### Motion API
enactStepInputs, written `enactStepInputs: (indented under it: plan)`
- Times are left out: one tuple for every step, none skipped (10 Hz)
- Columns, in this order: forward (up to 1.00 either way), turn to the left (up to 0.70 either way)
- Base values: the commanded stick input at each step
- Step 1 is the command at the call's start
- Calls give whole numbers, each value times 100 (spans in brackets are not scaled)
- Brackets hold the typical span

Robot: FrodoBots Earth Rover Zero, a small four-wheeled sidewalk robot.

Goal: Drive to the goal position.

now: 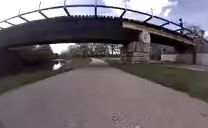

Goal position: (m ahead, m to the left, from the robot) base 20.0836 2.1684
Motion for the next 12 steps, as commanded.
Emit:
enactStepInputs:
  plan:
    - [100,0]
    - [100,0]
    - [100,0]
    - [100,0]
    - [100,0]
    - [100,0]
    - [100,0]
    - [100,0]
    - [100,0]
    - [100,0]
    - [100,0]
    - [100,0]
